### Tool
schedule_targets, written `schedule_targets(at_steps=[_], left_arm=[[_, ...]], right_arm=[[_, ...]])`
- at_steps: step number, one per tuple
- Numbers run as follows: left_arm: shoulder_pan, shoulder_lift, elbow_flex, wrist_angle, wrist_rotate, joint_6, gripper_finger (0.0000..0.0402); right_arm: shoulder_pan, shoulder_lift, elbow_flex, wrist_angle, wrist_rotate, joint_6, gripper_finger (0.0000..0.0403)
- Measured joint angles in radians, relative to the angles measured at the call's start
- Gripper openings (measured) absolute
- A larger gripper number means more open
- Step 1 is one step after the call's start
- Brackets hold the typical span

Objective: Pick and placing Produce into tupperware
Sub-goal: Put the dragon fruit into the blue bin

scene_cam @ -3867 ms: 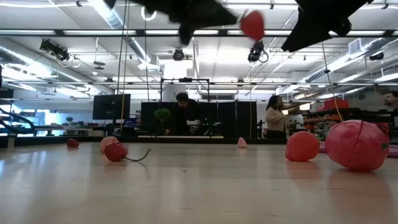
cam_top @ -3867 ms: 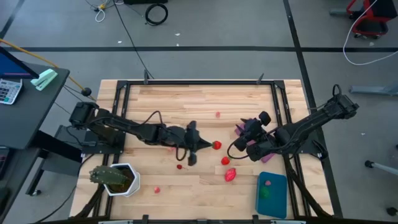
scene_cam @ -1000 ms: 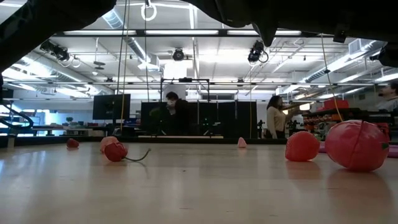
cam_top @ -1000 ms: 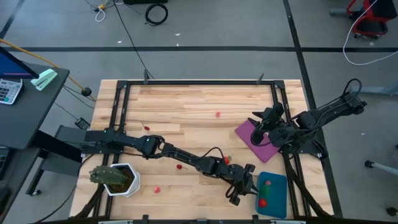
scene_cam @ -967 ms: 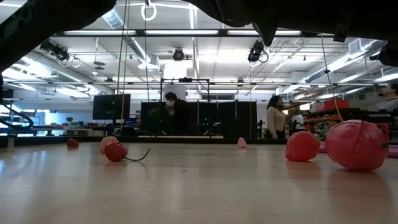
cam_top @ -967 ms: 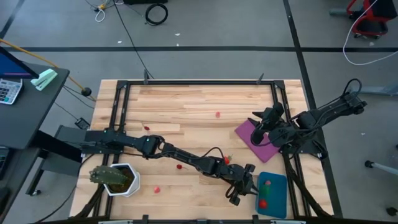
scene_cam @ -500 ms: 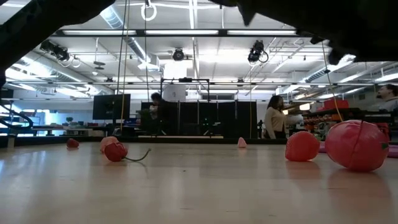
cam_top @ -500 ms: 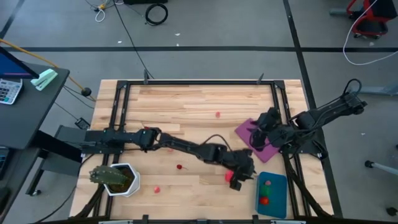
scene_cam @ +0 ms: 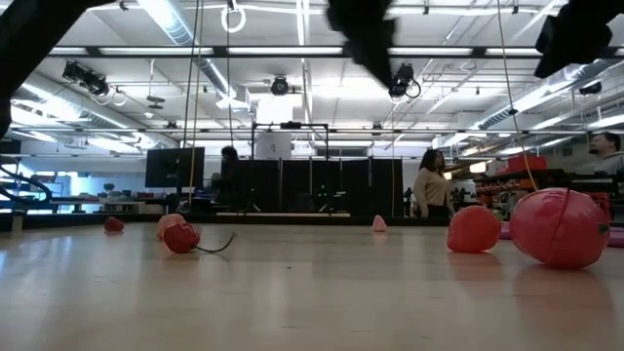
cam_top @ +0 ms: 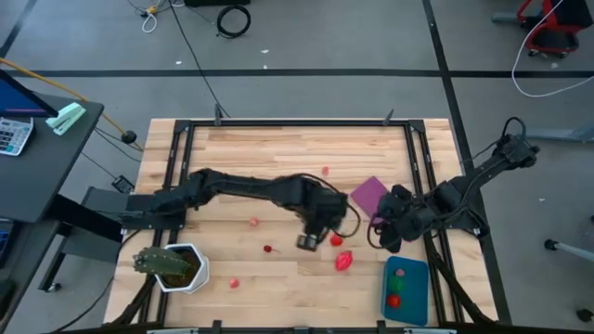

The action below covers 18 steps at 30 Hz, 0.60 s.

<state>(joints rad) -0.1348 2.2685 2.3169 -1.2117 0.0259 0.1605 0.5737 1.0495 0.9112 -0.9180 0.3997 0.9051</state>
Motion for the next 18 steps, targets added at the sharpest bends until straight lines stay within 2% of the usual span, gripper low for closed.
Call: schedule_targets(at_steps=[7,11,14,18], left_arm=[[0.024,-0.161,0.000,-0.227,-0.266,-0.131,0.0044],[0.023,-0.272,0.000,-0.283,-0.402,-0.161,0.0019],[0.022,-0.361,0.000,-0.308,-0.453,-0.207,0.0007],[0.023,-0.471,0.000,-0.332,-0.459,-0.292,0.0006]], right_arm=[[0.106,0.114,0.000,0.040,0.009,0.031,0.0160],[0.149,0.235,0.000,0.129,0.004,-0.112,0.0160],[0.158,0.318,0.000,0.208,0.013,-0.208,0.0160],[0.140,0.411,0.000,0.325,0.035,-0.307,0.0160]])
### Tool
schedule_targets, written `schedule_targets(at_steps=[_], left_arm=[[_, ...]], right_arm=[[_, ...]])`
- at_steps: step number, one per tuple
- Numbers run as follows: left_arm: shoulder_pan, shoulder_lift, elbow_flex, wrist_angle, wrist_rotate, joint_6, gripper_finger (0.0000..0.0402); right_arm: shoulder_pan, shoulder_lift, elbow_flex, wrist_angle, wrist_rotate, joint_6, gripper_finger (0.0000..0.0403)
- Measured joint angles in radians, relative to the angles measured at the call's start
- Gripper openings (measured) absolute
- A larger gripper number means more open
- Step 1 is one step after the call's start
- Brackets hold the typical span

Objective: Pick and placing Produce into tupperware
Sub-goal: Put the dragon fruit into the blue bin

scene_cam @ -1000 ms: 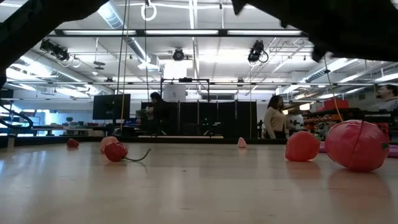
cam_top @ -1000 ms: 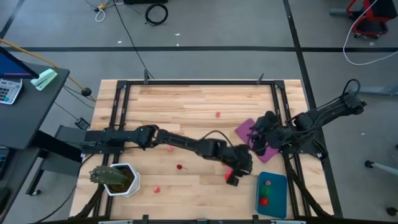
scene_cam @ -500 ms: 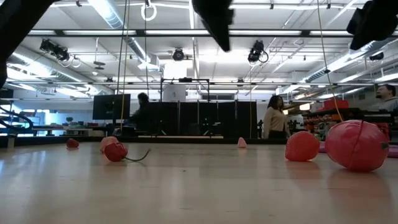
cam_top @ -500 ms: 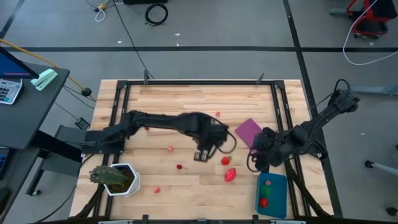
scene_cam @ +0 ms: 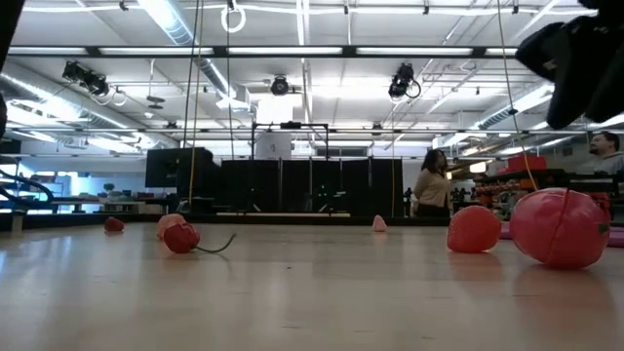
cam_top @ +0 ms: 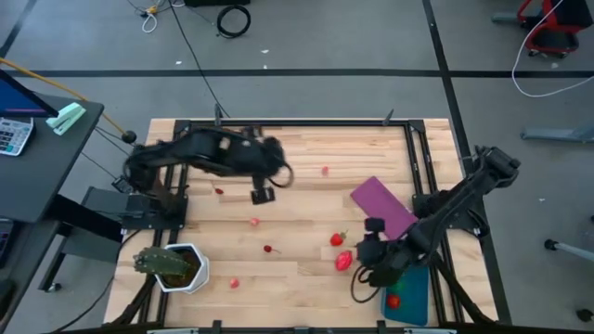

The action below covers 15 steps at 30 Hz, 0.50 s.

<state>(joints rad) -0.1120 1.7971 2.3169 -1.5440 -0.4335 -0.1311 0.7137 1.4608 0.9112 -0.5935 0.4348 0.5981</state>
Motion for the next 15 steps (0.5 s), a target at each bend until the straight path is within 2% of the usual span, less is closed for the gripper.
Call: schedule_targets(at_steps=[4,7,12,15], left_arm=[[-0.011,-0.078,0.000,-0.026,0.006,-0.053,0.0027],[-0.027,-0.115,-0.001,-0.027,0.023,0.022,0.0048],[-0.037,-0.119,-0.001,-0.027,0.022,0.038,0.0091],[-0.030,-0.109,-0.001,-0.027,0.016,0.043,0.0117]], right_arm=[[-0.026,0.072,0.000,0.123,-0.021,-0.078,0.0163],[-0.048,0.113,0.000,0.157,-0.078,-0.113,0.0173],[-0.074,0.162,0.000,0.191,-0.145,-0.141,0.0200],[-0.074,0.177,0.000,0.205,-0.149,-0.179,0.0214]])
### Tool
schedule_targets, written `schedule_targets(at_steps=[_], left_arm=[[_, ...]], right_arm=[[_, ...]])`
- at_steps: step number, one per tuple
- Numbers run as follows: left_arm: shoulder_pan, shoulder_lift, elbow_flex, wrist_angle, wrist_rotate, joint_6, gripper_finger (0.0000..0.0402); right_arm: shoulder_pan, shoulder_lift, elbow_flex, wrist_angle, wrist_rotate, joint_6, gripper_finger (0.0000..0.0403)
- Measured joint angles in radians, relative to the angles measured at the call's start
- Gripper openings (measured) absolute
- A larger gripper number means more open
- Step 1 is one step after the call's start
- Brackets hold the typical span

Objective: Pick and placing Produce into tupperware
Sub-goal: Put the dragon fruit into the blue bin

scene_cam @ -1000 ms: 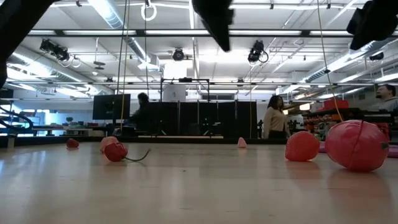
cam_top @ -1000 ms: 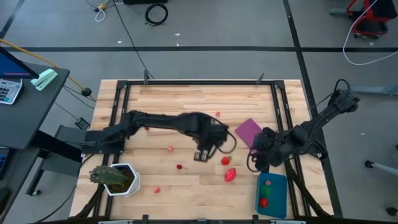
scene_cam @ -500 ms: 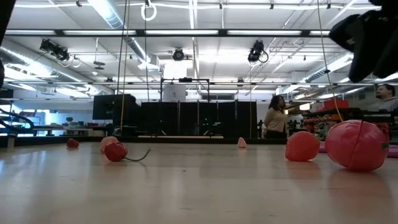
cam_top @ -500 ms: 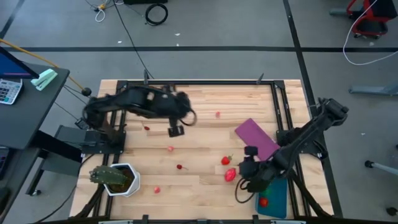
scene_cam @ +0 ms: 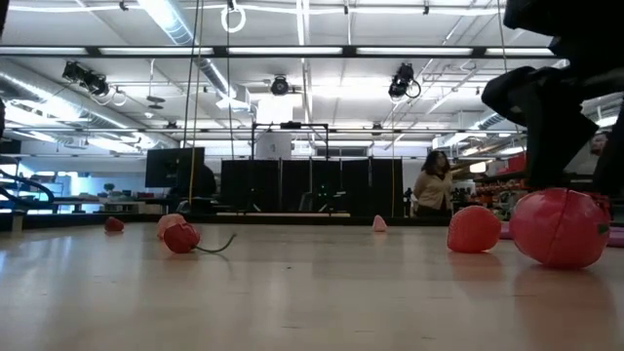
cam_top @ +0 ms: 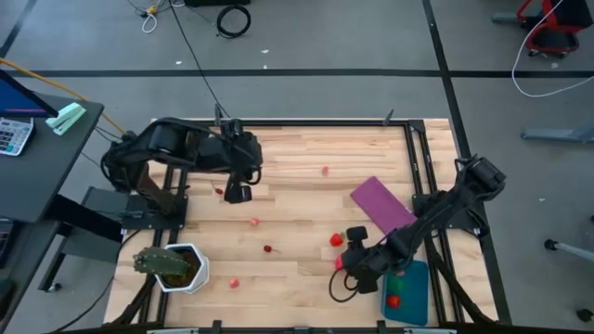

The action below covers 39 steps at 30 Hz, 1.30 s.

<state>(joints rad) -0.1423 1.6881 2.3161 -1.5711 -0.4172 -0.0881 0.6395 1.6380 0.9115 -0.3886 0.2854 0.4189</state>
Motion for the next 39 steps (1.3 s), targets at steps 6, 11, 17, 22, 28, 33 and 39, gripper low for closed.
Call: schedule_targets(at_steps=[6,11,17,22,28,33,39], left_arm=[[0.028,0.012,0.000,0.000,-0.001,0.003,0.0151],[0.045,0.015,0.000,0.000,-0.001,0.003,0.0162],[0.051,0.015,0.000,0.000,-0.001,0.003,0.0157],[0.051,0.015,0.000,0.000,-0.001,0.004,0.0149],[0.051,0.015,0.000,0.000,-0.001,0.004,0.0142],[0.051,0.015,0.000,0.000,-0.001,0.006,0.0140],[0.051,0.015,0.000,0.000,-0.001,-0.004,0.0144]], right_arm=[[-0.003,0.042,0.003,0.021,0.014,-0.095,0.0234],[-0.020,0.073,0.002,0.028,0.017,-0.108,0.0248],[-0.041,0.105,-0.002,0.039,0.012,-0.109,0.0260],[-0.066,0.117,-0.001,0.051,0.012,-0.064,0.0256],[-0.077,0.064,-0.001,0.052,0.016,-0.019,0.0226],[-0.077,-0.010,-0.001,0.053,0.018,-0.017,0.0201],[-0.055,-0.120,0.000,0.001,0.017,0.108,0.0197]])
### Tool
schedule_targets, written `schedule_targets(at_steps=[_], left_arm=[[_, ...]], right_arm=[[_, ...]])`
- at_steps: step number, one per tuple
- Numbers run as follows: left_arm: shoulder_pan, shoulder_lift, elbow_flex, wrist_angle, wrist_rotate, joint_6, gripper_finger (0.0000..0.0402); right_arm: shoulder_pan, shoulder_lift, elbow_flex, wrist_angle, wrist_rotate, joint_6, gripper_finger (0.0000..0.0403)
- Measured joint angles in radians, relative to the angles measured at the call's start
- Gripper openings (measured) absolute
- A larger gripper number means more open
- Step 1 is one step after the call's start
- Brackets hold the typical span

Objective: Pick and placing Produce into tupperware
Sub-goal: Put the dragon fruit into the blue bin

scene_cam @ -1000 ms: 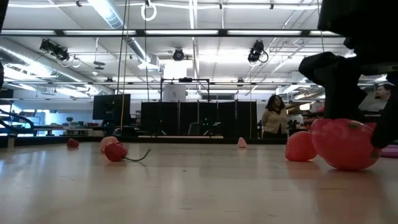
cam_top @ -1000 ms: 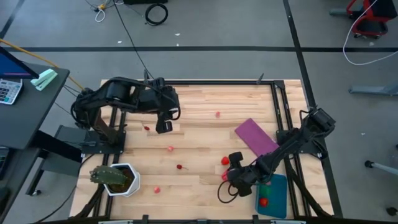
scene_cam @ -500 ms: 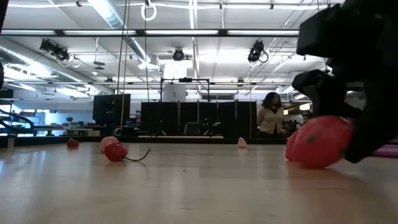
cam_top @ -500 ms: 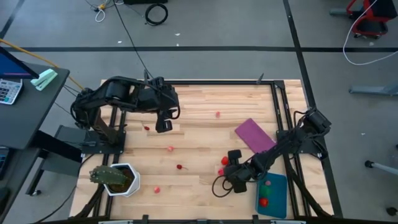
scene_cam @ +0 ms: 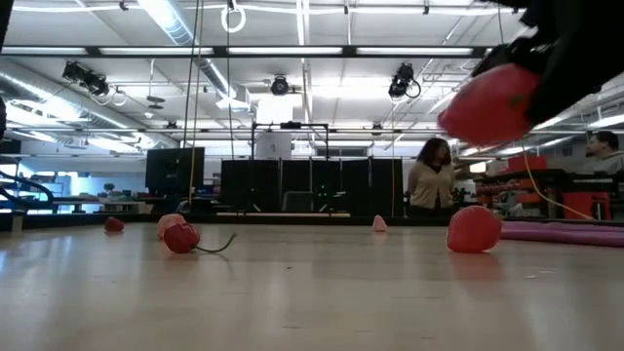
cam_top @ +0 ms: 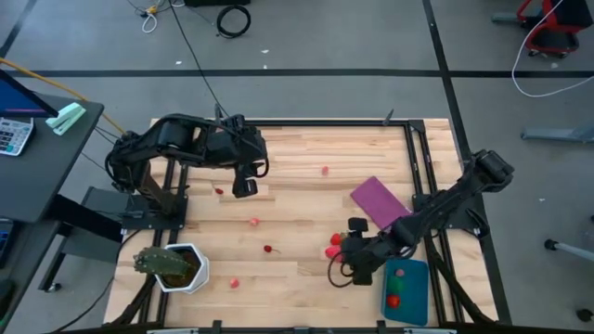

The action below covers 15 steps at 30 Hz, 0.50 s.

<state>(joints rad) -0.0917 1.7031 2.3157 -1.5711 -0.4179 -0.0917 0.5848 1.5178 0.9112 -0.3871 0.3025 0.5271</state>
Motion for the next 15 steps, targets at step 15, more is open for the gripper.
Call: schedule_targets(at_steps=[15], left_arm=[[0.000,0.000,0.000,0.000,0.000,-0.002,0.0138]], right_arm=[[0.256,-0.216,0.000,-0.220,-0.123,0.606,0.0197]])
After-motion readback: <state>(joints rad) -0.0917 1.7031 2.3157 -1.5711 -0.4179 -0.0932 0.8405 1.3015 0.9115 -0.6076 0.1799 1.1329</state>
